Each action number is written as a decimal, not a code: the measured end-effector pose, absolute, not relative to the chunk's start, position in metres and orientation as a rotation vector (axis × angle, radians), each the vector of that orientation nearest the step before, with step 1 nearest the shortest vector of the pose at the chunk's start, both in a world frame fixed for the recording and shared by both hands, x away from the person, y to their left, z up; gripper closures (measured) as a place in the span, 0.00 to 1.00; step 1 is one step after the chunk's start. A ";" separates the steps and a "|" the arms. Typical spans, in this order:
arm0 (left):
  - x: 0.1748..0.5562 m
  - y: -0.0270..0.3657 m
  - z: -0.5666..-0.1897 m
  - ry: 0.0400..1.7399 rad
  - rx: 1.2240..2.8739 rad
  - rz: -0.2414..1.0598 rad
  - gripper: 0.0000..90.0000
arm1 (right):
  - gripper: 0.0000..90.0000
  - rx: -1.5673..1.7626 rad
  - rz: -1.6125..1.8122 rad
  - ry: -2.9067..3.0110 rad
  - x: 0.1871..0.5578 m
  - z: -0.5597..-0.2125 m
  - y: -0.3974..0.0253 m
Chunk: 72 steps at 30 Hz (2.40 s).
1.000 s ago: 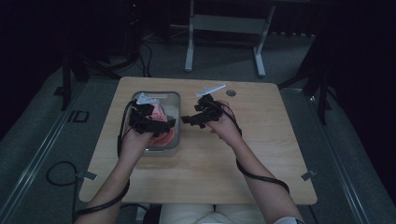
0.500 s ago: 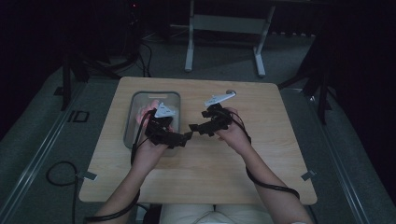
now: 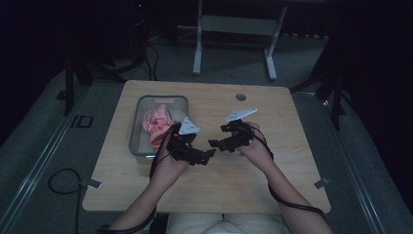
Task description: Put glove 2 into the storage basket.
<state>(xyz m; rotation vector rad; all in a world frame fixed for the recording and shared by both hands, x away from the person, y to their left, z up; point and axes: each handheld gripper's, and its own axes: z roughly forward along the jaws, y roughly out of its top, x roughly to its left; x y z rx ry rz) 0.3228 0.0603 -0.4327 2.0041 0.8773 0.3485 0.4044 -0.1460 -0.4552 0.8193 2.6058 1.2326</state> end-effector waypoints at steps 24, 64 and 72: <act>0.314 0.012 -0.482 0.744 2.104 0.263 0.01 | 0.18 0.941 1.151 2.542 0.384 -0.501 -0.223; 0.317 0.001 -0.547 0.694 2.170 0.303 0.01 | 0.16 1.060 1.094 2.447 0.369 -0.558 -0.275; 0.313 0.010 -0.550 0.729 2.135 0.314 0.01 | 0.16 1.047 1.110 2.421 0.365 -0.558 -0.278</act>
